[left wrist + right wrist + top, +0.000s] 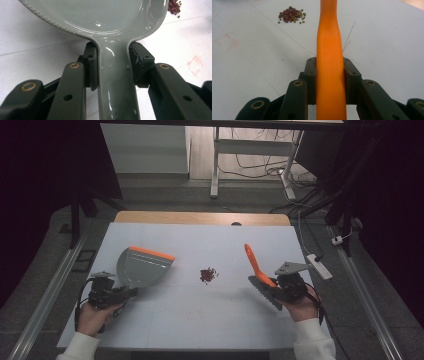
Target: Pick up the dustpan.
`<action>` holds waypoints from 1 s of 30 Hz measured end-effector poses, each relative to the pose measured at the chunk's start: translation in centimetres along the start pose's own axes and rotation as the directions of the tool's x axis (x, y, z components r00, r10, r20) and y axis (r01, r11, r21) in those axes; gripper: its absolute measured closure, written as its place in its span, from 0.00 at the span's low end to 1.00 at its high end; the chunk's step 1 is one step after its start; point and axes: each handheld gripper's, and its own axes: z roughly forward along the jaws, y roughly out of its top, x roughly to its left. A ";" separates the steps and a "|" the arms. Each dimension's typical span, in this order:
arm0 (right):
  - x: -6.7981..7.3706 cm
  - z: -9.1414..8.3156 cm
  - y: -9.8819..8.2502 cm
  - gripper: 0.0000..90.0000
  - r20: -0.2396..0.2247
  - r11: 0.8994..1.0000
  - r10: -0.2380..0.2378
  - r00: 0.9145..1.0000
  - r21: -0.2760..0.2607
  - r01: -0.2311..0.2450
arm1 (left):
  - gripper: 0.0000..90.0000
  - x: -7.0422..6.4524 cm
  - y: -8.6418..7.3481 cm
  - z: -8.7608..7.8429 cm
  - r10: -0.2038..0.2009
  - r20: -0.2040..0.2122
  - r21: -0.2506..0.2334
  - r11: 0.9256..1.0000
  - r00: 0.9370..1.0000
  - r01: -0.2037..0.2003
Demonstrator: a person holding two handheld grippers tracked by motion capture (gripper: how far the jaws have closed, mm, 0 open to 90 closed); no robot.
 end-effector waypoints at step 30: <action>0.1 1.1 4.5 0.78 0.020 0.999 -0.001 1.000 -0.036 0.002 | 0.69 1.2 4.5 0.7 0.172 0.095 -0.047 0.985 0.981 -0.168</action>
